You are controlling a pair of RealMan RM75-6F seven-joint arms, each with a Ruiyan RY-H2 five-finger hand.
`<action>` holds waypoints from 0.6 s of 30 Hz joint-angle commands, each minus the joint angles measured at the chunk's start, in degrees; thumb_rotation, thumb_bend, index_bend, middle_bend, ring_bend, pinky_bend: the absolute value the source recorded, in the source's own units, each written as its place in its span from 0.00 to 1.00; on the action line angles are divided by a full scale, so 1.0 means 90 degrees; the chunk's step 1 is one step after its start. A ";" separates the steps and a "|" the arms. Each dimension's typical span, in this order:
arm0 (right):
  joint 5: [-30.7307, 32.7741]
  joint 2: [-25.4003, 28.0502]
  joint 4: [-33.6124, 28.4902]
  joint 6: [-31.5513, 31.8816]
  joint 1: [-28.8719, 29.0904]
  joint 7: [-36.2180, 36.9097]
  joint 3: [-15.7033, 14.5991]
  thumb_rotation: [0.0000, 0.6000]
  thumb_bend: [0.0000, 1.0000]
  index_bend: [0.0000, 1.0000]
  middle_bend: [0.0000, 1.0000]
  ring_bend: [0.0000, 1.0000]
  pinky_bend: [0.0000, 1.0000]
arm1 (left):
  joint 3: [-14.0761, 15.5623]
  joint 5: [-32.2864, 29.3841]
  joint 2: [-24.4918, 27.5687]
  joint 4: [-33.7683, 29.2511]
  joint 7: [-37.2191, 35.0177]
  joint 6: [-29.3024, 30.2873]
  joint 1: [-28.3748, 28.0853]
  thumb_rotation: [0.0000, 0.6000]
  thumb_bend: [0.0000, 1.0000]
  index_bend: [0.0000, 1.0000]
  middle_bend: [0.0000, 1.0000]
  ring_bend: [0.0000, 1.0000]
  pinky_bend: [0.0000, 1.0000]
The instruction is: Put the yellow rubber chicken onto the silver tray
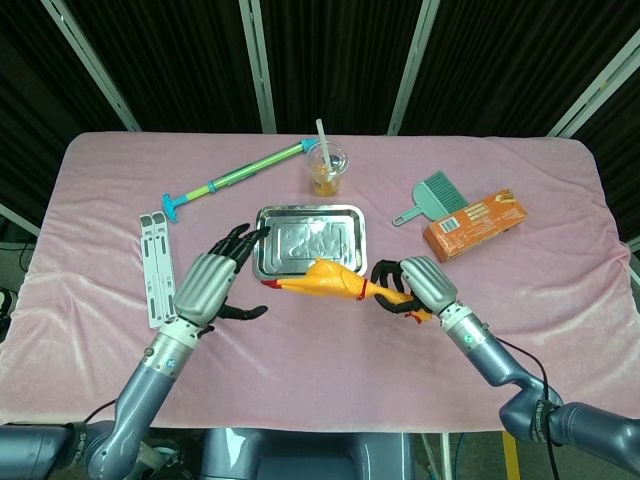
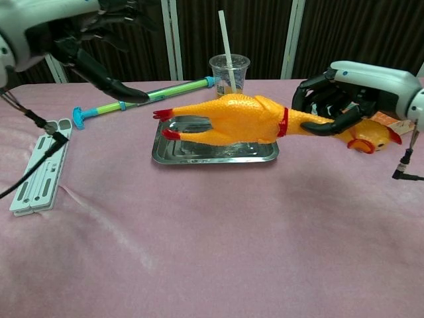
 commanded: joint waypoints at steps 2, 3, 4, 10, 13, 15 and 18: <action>0.0175 -0.0325 0.0441 -0.0411 0.0379 0.0110 0.0241 1.00 0.62 0.92 0.70 0.71 0.88 | 0.0485 0.0763 0.0452 -0.0179 -0.0426 0.0377 0.0604 1.00 0.01 0.03 0.12 0.02 0.17; 0.0204 -0.0377 0.0518 -0.0490 0.0444 0.0112 0.0274 1.00 0.62 0.92 0.70 0.71 0.88 | 0.0551 0.0858 0.0492 -0.0192 -0.0462 0.0424 0.0675 1.00 0.01 0.04 0.12 0.02 0.17; 0.0236 -0.0448 0.0621 -0.0592 0.0532 0.0115 0.0314 1.00 0.62 0.92 0.70 0.71 0.88 | 0.0631 0.0982 0.0544 -0.0200 -0.0523 0.0486 0.0773 1.00 0.01 0.04 0.12 0.02 0.17; 0.0433 -0.0933 0.1314 -0.1120 0.1024 0.0205 0.0535 1.00 0.62 0.92 0.70 0.71 0.88 | 0.0953 0.1414 0.0827 -0.0166 -0.0795 0.0745 0.1276 1.00 0.01 0.05 0.12 0.02 0.17; 0.0526 -0.1135 0.1662 -0.1294 0.1194 0.0275 0.0614 1.00 0.62 0.92 0.70 0.71 0.88 | 0.0957 0.1391 0.0870 -0.0106 -0.0903 0.0713 0.1393 1.00 0.01 0.05 0.12 0.02 0.17; 0.0568 -0.1251 0.1896 -0.1417 0.1303 0.0295 0.0644 1.00 0.62 0.92 0.70 0.71 0.88 | 0.0943 0.1346 0.0883 -0.0068 -0.0959 0.0683 0.1451 1.00 0.01 0.05 0.12 0.02 0.17; 0.0624 -0.1401 0.2218 -0.1574 0.1434 0.0353 0.0674 1.00 0.62 0.92 0.70 0.71 0.88 | 0.0915 0.1319 0.0896 -0.0039 -0.1015 0.0639 0.1520 1.00 0.01 0.05 0.12 0.02 0.17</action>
